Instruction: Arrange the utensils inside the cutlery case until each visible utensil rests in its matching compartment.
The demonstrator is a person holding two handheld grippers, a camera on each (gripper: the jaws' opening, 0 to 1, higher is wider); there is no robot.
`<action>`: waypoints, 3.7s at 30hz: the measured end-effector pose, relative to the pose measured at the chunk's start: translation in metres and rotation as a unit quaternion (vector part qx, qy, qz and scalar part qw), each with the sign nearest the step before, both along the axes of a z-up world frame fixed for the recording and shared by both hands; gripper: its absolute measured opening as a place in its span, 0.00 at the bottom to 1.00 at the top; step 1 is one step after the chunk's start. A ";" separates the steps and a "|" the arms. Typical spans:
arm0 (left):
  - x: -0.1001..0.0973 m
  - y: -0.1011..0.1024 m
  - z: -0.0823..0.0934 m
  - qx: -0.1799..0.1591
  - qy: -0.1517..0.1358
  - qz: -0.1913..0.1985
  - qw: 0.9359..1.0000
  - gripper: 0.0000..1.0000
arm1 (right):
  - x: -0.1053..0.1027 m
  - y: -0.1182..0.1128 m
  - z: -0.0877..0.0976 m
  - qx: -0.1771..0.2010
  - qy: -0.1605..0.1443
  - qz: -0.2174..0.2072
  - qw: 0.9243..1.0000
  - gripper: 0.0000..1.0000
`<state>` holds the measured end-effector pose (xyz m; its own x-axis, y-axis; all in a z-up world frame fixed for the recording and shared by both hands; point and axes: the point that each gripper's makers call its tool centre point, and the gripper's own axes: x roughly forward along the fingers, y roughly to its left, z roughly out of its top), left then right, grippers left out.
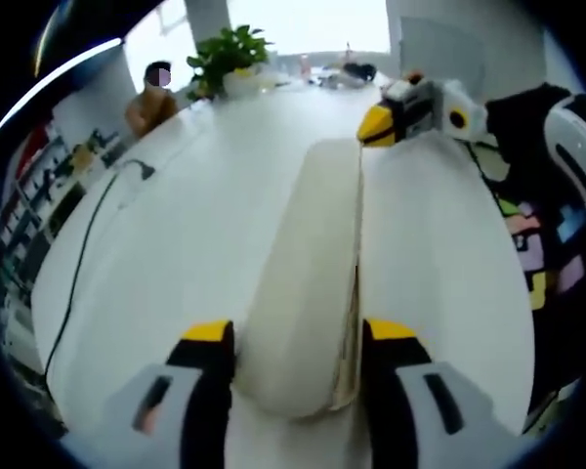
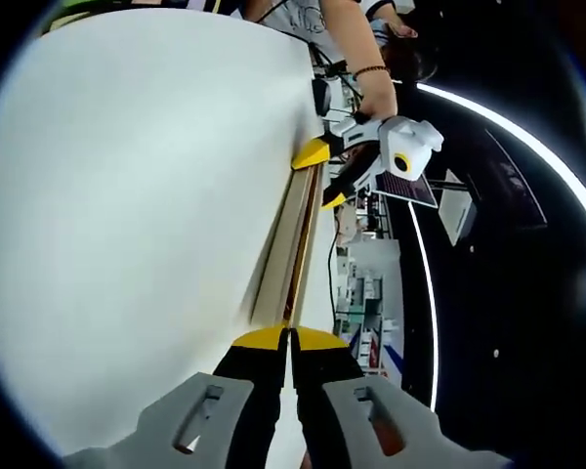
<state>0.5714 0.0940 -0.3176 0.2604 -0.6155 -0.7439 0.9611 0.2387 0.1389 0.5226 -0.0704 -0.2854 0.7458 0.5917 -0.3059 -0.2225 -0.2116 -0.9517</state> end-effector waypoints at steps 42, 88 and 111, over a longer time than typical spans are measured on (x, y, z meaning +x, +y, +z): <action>-0.005 -0.004 0.001 -0.005 -0.001 -0.016 1.000 0.46 | 0.025 -0.019 -0.013 0.023 0.120 -0.054 0.991 0.00; -0.007 -0.005 -0.002 0.011 0.017 -0.023 1.000 0.46 | 0.050 0.002 -0.011 -0.135 0.520 -0.149 0.830 0.01; -0.004 -0.008 -0.001 0.002 0.017 -0.022 1.000 0.46 | 0.049 -0.002 -0.014 -0.172 0.543 -0.196 0.798 0.00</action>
<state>0.5669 0.0863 -0.3186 0.2084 -0.6230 -0.7539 0.9747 0.1958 0.1076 0.5714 -0.0725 -0.2999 0.0382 0.1189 -0.9922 -0.9899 -0.1311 -0.0538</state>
